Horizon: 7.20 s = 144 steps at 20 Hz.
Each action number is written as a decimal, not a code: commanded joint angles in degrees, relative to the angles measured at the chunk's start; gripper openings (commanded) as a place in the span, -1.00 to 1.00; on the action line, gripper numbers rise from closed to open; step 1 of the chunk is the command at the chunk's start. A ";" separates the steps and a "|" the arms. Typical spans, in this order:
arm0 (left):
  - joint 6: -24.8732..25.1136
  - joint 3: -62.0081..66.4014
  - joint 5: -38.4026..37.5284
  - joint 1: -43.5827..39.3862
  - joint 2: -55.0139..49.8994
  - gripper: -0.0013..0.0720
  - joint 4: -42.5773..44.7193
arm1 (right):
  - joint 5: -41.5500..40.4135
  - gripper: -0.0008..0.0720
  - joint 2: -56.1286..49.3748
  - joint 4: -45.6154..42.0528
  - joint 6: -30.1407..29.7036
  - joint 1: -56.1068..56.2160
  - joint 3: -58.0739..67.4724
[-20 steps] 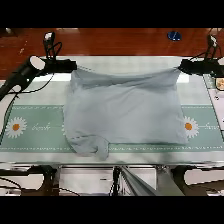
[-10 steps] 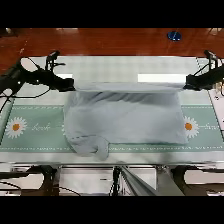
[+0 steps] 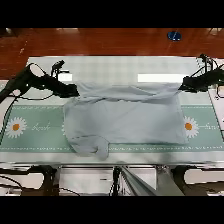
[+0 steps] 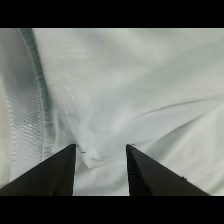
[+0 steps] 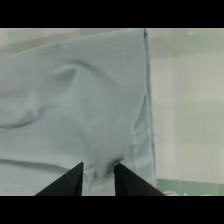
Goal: Fold the shirts.
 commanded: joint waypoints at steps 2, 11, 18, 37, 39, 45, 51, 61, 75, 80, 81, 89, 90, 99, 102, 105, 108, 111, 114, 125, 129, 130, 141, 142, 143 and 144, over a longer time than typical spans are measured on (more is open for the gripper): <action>0.04 3.54 -20.20 6.78 4.92 0.14 7.39 | 9.90 0.17 6.32 -0.13 -1.05 -3.56 2.47; -0.63 -39.45 -23.02 16.15 34.23 0.44 -1.77 | 6.03 0.35 21.86 -0.15 -4.90 -14.53 -27.12; 1.75 -47.78 -15.19 15.98 35.30 0.44 -7.30 | 8.11 0.35 23.30 4.11 -6.60 -14.53 -30.47; 2.12 -48.68 2.45 -0.20 21.75 -0.90 -9.20 | 11.43 0.42 31.26 -3.58 -2.67 -16.61 -30.47; 3.10 -48.68 1.86 -0.20 21.75 -0.90 -9.20 | 12.13 0.48 30.80 -2.97 -1.97 -22.21 -31.10; 3.13 -48.68 1.18 -0.20 21.77 -0.90 -9.20 | 13.68 0.48 23.71 3.91 -6.78 -30.97 -35.76; 3.30 -48.65 1.31 -0.20 21.77 -0.90 -9.25 | 13.07 0.45 19.15 0.09 -6.95 -30.97 -36.00; 4.87 -48.37 1.16 -0.17 21.79 -0.90 -9.44 | -3.69 -0.90 18.03 5.64 -1.05 -21.44 -47.12; 7.93 -26.03 2.99 8.81 35.95 -0.90 -19.26 | -6.99 -0.91 37.09 31.06 -9.33 -10.25 -33.99; 12.13 -12.07 4.76 8.31 16.90 -0.90 -22.86 | -21.81 -0.91 25.83 31.12 -11.34 -3.52 -33.55; 12.09 -8.81 4.17 8.26 13.11 -0.90 -22.88 | -23.19 -0.91 23.28 31.17 -11.74 -2.82 -33.00; 12.04 1.14 -3.50 8.24 -4.57 -0.90 -22.80 | -28.26 -0.91 7.56 32.17 -11.72 -1.44 -22.73; 12.07 1.14 -4.50 8.24 -5.57 -0.90 -22.67 | -28.46 -0.91 6.56 32.17 -11.72 -1.44 -21.51; 12.07 1.14 -5.60 8.26 -7.89 -0.73 -22.69 | -32.22 -0.89 1.29 32.04 -11.74 2.05 -18.99; 12.07 1.60 -8.41 9.22 -7.72 0.33 -22.45 | -32.09 0.02 1.49 32.02 -11.74 2.03 -18.88; 11.67 4.98 -13.92 14.78 -5.64 0.27 -16.98 | -26.86 0.36 6.10 23.74 -10.62 -2.67 -15.52; 9.01 5.75 -12.79 20.74 0.20 0.27 -12.39 | -14.14 0.51 6.78 5.70 -2.54 -7.89 -8.79; 9.03 5.75 -12.81 22.45 4.66 0.27 -12.33 | -3.63 0.64 3.41 3.34 -4.02 -10.60 -6.34; 9.01 5.73 -12.85 20.31 6.99 0.27 -12.35 | -1.05 0.64 -1.51 5.29 -4.68 -10.95 -6.36; 9.03 5.73 -9.75 6.88 7.56 0.27 -12.35 | -3.91 0.02 -12.96 27.45 -8.90 -4.22 -6.34; 9.03 5.75 -9.99 5.97 7.69 0.01 -13.16 | -0.39 -0.90 -10.32 39.87 -15.56 -3.19 -6.21; 9.03 5.75 -10.54 5.97 7.76 -0.16 -14.84 | 0.52 -0.91 -7.67 42.21 -16.17 -3.30 -6.21; 2.40 5.01 3.32 -18.58 4.72 -0.90 -27.41 | 5.99 -0.91 21.73 32.44 -5.42 -3.30 -6.23; 1.16 5.01 6.05 -21.88 3.58 -0.90 -27.43 | 7.28 -0.91 23.58 30.77 -4.68 -3.30 -6.23; 0.55 5.05 8.28 -24.61 2.38 -0.90 -27.45 | 8.39 -0.91 25.29 29.20 -4.02 -3.30 -6.23; -0.50 5.05 10.34 -27.39 0.98 -0.90 -27.47 | 9.16 -0.91 27.06 27.71 -3.41 -3.30 -6.23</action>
